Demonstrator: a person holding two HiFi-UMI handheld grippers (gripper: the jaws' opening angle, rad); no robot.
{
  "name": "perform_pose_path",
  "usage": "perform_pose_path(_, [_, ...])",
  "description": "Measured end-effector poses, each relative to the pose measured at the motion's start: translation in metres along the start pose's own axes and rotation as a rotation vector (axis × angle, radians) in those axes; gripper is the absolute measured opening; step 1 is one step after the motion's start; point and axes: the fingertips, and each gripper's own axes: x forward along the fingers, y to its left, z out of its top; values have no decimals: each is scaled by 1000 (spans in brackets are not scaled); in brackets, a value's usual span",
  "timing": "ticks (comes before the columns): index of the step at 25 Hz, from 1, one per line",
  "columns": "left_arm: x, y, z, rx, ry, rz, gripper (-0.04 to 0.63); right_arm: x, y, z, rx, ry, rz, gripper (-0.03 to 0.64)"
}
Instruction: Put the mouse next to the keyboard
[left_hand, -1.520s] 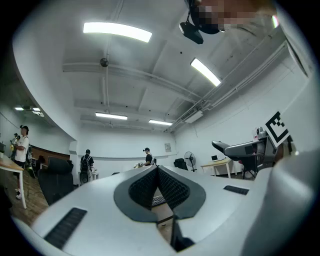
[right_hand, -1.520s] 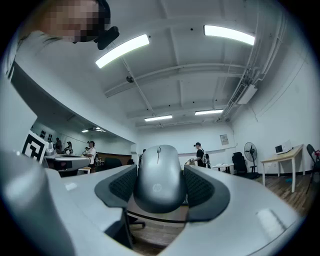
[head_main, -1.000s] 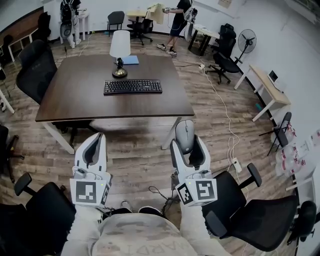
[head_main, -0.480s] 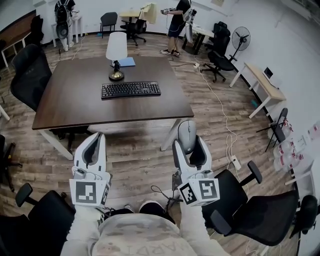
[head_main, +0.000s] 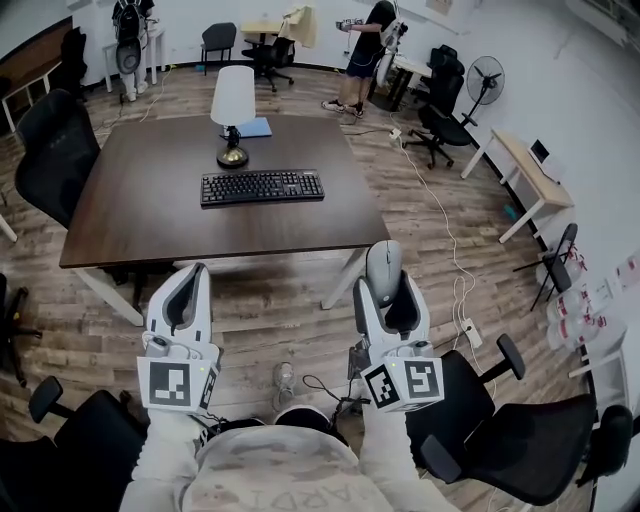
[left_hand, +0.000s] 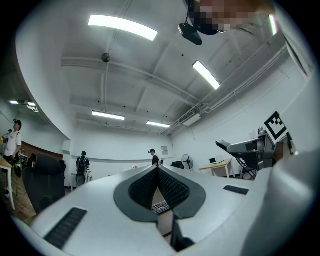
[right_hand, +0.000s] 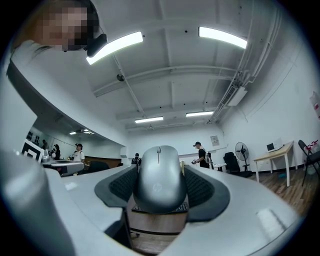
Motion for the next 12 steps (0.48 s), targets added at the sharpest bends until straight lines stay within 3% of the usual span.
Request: perform_pose_path(12, [98,21,-6,8,-22,15,6,103,-37,-10,0,7,41,307])
